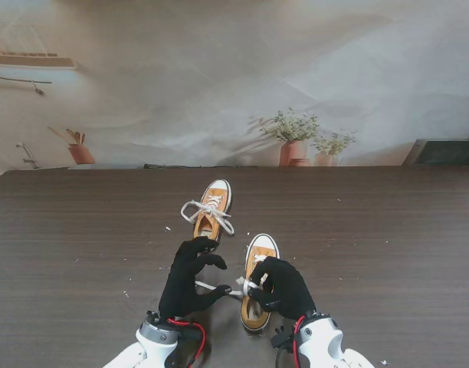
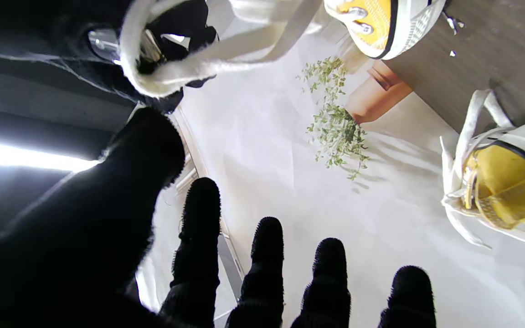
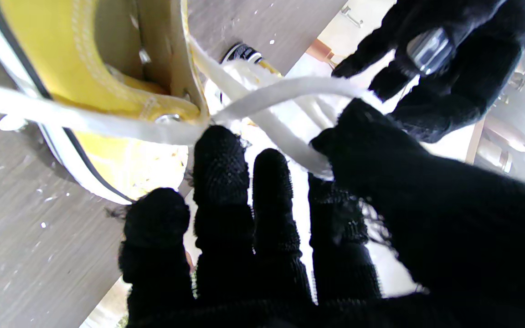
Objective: Tie the shoelaces into a bow on the shoes
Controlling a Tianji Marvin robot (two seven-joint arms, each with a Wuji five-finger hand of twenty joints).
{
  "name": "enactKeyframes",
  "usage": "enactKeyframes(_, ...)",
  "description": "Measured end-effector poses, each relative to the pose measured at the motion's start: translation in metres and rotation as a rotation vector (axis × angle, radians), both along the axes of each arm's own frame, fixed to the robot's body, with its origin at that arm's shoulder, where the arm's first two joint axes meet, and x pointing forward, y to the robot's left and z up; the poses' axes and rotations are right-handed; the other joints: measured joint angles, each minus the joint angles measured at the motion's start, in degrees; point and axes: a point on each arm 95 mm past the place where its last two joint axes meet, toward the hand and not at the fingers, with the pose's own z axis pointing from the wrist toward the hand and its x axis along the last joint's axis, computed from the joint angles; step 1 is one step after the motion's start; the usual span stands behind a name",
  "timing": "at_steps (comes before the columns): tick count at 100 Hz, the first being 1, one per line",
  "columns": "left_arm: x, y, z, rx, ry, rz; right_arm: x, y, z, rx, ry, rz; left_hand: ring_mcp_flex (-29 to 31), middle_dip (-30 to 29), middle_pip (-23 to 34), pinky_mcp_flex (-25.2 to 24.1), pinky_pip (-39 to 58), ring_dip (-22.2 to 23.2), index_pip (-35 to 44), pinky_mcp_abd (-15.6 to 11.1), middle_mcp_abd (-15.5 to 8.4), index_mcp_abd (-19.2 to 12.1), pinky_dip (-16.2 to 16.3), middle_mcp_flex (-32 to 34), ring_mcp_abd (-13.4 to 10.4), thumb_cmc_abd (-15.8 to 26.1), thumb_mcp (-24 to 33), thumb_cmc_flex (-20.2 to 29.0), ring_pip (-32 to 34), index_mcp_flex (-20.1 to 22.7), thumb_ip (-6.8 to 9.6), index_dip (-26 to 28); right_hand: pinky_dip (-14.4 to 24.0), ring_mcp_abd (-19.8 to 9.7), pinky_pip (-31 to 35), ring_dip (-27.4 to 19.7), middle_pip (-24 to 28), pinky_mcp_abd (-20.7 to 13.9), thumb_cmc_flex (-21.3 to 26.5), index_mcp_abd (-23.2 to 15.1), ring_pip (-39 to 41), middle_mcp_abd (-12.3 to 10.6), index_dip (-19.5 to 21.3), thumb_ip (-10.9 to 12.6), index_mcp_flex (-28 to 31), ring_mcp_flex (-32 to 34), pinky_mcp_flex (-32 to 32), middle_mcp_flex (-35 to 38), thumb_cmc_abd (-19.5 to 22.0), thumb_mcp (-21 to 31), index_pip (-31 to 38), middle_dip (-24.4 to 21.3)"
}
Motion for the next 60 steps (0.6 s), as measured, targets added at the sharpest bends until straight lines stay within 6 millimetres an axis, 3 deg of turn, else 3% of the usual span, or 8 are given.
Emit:
enactKeyframes(15,-0.014,-0.002,-0.007,0.076,0.093,0.021,0.002,-0.002,0.001,0.005,0.001,-0.016,0.0,-1.1,-1.3,-0.3,0.0,0.0,-7.6,0.0,0.0,1.7,0.5,0.0,0.0,1.7,-1.9,0.1,-1.2,0.0,0.0,-6.1,0.0,0.0,0.0,0.0,0.0,0.0,0.0,0.0,0.0,0.0,0.0,0.0,0.0,0.0,0.0,1.2,0.0,0.0,0.0,0.0)
enactKeyframes(22,-0.027,0.0,-0.016,0.12,0.189,0.049,0.002,-0.003,0.0,0.005,0.004,-0.019,0.0,-1.2,-1.4,-0.3,0.0,0.0,-8.9,0.0,0.7,3.5,0.7,0.0,0.3,2.2,-2.0,0.1,-1.3,0.0,0.0,-7.1,0.0,0.0,0.0,0.0,0.0,0.1,0.0,0.0,0.0,0.0,0.0,0.0,0.0,0.0,0.0,1.2,0.0,0.0,0.0,0.0)
enactKeyframes(33,-0.042,0.003,-0.02,0.152,0.244,0.065,0.003,-0.002,0.001,0.005,0.007,-0.017,0.0,-1.3,-1.4,0.0,0.2,0.0,-9.7,0.0,0.8,3.5,0.9,0.0,0.6,2.6,-2.0,0.2,-1.3,0.0,0.34,-7.8,0.0,0.0,0.0,0.0,0.0,0.4,0.0,0.0,0.0,0.0,0.0,0.0,0.0,0.0,0.0,1.2,0.0,0.0,0.0,0.0)
enactKeyframes(60,-0.04,0.008,-0.009,0.139,0.251,0.133,0.004,-0.002,0.002,0.005,0.003,-0.014,0.0,-1.3,-1.2,1.1,0.8,0.0,-8.2,0.0,1.5,3.5,2.1,0.9,1.6,2.9,-2.0,5.0,-0.7,0.2,0.93,-8.4,0.0,0.0,0.0,0.0,0.0,0.4,0.0,0.0,0.0,0.0,0.0,0.0,0.0,0.0,0.0,1.2,0.0,0.0,0.0,0.0)
